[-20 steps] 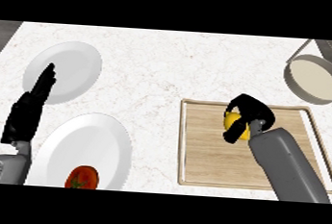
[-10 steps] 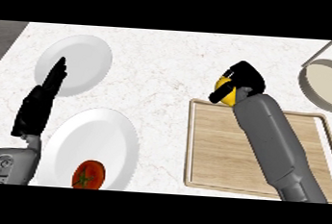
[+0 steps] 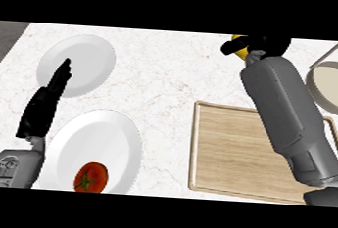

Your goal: Pick the lemon from the tray and place it in the tiered basket

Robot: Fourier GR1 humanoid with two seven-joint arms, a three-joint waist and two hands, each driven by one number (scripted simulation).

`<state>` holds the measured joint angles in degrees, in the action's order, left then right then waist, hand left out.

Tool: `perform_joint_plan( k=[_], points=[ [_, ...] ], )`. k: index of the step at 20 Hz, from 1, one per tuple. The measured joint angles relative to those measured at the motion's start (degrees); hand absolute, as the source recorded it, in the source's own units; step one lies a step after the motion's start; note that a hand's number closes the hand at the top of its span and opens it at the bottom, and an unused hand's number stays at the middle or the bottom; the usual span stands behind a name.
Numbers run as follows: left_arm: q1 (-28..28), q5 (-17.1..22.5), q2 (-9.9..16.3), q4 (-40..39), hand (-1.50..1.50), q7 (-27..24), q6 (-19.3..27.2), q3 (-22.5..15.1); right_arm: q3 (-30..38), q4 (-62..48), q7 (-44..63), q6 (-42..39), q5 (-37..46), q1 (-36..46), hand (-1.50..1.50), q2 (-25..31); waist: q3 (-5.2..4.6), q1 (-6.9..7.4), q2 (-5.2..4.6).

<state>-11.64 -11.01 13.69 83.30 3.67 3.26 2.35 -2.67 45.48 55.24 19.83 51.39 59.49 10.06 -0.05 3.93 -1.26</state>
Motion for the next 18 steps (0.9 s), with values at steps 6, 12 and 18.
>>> perform_joint_plan(
  k=[6,12,18],
  points=[
    [0.5,-0.2,-0.1,-0.1,0.0,0.2,0.5,0.5,0.4,-5.6,1.3,6.2,8.2,8.6,1.5,3.1,-0.01,-1.02,0.45],
    [1.8,-0.5,-0.2,1.6,0.0,1.2,0.5,0.4,0.8,-13.4,2.2,4.1,13.0,16.5,1.5,7.8,-0.01,-1.73,0.75],
    [2.6,-0.3,0.1,1.2,0.0,-0.1,0.1,1.3,5.6,-18.3,-3.6,3.9,9.7,19.6,1.5,12.2,0.02,-2.03,0.69]
  ],
)
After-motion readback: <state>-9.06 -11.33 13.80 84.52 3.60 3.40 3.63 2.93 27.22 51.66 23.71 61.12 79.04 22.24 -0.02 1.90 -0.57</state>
